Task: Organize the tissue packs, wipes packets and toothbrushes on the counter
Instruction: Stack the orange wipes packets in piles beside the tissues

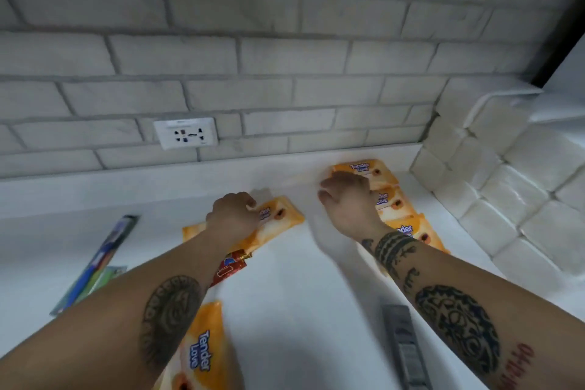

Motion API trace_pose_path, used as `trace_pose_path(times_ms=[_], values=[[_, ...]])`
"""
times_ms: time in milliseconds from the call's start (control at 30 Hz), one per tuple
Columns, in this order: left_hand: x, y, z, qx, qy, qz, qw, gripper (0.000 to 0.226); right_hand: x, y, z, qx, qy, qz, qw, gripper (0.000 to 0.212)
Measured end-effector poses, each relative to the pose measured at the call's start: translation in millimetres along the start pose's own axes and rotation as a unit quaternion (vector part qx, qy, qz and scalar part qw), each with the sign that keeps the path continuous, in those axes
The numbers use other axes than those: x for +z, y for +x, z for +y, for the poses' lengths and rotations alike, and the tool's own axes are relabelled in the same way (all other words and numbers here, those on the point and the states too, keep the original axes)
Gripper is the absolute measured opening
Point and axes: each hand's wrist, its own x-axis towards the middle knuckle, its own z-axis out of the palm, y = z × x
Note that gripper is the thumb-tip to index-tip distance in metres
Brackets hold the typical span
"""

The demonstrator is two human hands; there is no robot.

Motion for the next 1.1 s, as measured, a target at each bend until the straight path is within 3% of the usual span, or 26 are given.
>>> trace_pose_path(times_ms=[67, 167, 300, 367, 433, 533, 667, 767, 833, 933, 1033, 1100], values=[[-6, -17, -22, 0.020, 0.025, -0.030, 0.999, 0.032, 16, -23, -18, -0.016, -0.005, -0.034, 0.999, 0.032], [-19, -51, -59, 0.064, 0.018, -0.132, 0.989, 0.018, 43, -69, -59, -0.026, -0.007, -0.133, 0.991, 0.036], [-32, -92, -108, 0.072, 0.166, -0.243, 0.953, 0.067, 79, -130, -107, -0.029, -0.068, -0.239, 0.968, 0.044], [-33, -111, -129, 0.084, 0.241, -0.245, 0.935, 0.095, 89, -155, -128, -0.009, -0.066, -0.282, 0.957, 0.053], [-35, -126, -142, 0.111, 0.265, -0.235, 0.928, 0.103, 97, -175, -147, 0.009, -0.054, -0.295, 0.954, 0.060], [-35, -145, -149, 0.143, 0.265, -0.207, 0.931, 0.094, 108, -194, -167, 0.043, -0.032, -0.282, 0.958, 0.067], [-26, -153, -146, 0.153, 0.256, -0.188, 0.936, 0.066, 118, -205, -177, 0.142, 0.031, -0.243, 0.959, 0.047], [-19, -155, -148, 0.172, 0.209, -0.160, 0.949, 0.050, 114, -210, -175, 0.189, 0.099, -0.205, 0.955, 0.023], [-14, -156, -147, 0.176, 0.153, -0.123, 0.965, 0.044, 107, -214, -168, 0.209, 0.166, -0.179, 0.947, 0.018], [-6, -158, -136, 0.150, 0.002, -0.057, 0.987, 0.058, 92, -225, -156, 0.247, 0.299, -0.127, 0.913, 0.005], [-10, -165, -111, 0.071, -0.252, -0.106, 0.959, 0.060, 73, -234, -147, 0.283, 0.413, -0.046, 0.864, 0.025], [-17, -175, -85, 0.037, -0.286, -0.164, 0.944, 0.040, 57, -236, -145, 0.288, 0.466, -0.007, 0.837, 0.037]])
